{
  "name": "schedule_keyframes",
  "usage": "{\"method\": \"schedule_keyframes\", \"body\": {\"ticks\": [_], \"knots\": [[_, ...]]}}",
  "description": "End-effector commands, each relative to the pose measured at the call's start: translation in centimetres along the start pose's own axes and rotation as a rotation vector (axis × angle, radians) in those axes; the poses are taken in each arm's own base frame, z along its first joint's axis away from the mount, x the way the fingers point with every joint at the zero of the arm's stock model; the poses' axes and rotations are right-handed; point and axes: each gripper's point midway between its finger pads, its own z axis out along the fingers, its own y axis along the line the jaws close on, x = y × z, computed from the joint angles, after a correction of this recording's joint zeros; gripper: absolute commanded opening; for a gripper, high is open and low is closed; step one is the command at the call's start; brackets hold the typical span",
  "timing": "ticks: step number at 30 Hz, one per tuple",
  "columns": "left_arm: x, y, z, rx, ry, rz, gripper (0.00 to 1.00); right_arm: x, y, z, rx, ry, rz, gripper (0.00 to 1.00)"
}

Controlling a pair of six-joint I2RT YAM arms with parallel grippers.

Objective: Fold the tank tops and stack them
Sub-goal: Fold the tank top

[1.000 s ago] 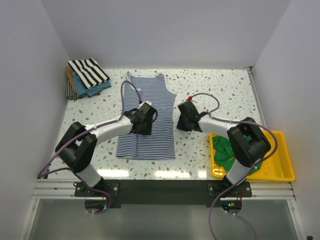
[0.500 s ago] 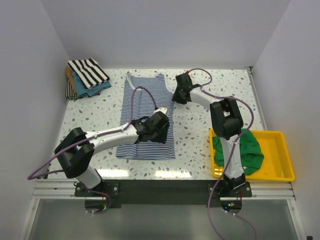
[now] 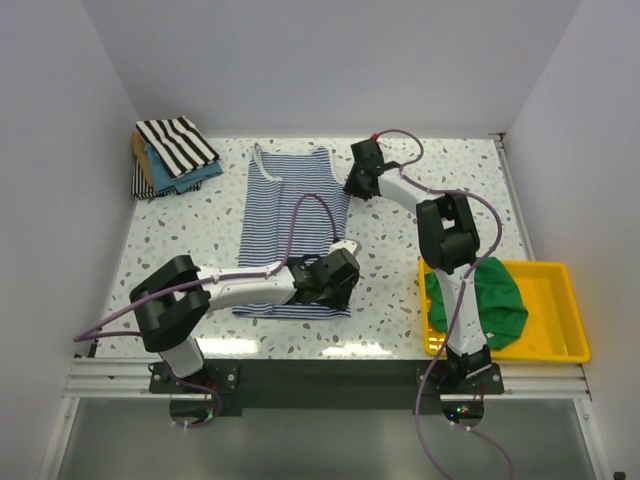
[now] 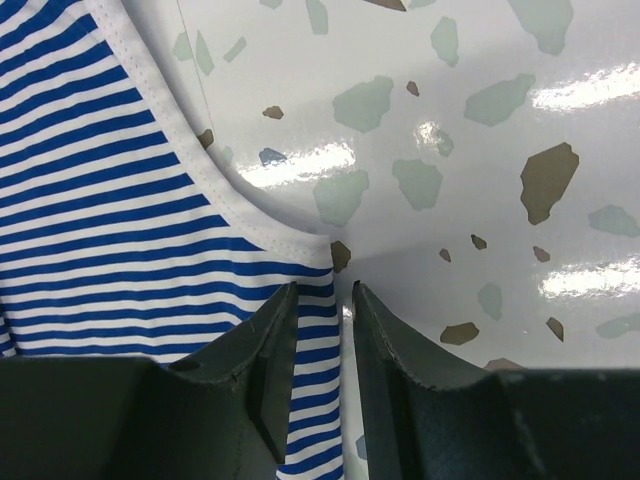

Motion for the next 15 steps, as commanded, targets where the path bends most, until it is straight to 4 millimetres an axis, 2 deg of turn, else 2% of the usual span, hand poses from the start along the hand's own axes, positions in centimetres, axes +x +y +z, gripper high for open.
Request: {"method": "schedule_keyframes", "body": {"ticks": [1,6,9,15], "knots": [[-1.5,-2.1,0.1,0.012,-0.058,0.006,0.49,1.4,-1.9,1.4,0.072,0.032,-0.018,0.33],[-0.7,-3.3,0.7,-0.003,-0.058,0.052,0.48,2.5,-2.5,2.6,0.085,0.055,-0.022,0.18],[-0.5,-3.9,1.0,-0.026,-0.060,0.083,0.48,2.8,-2.7,3.0,0.090,0.060,-0.023,0.13],[0.7,-2.8,2.1,-0.131,-0.038,0.108,0.44,3.0,-2.7,3.2,0.088,0.067,-0.026,0.09]]}}
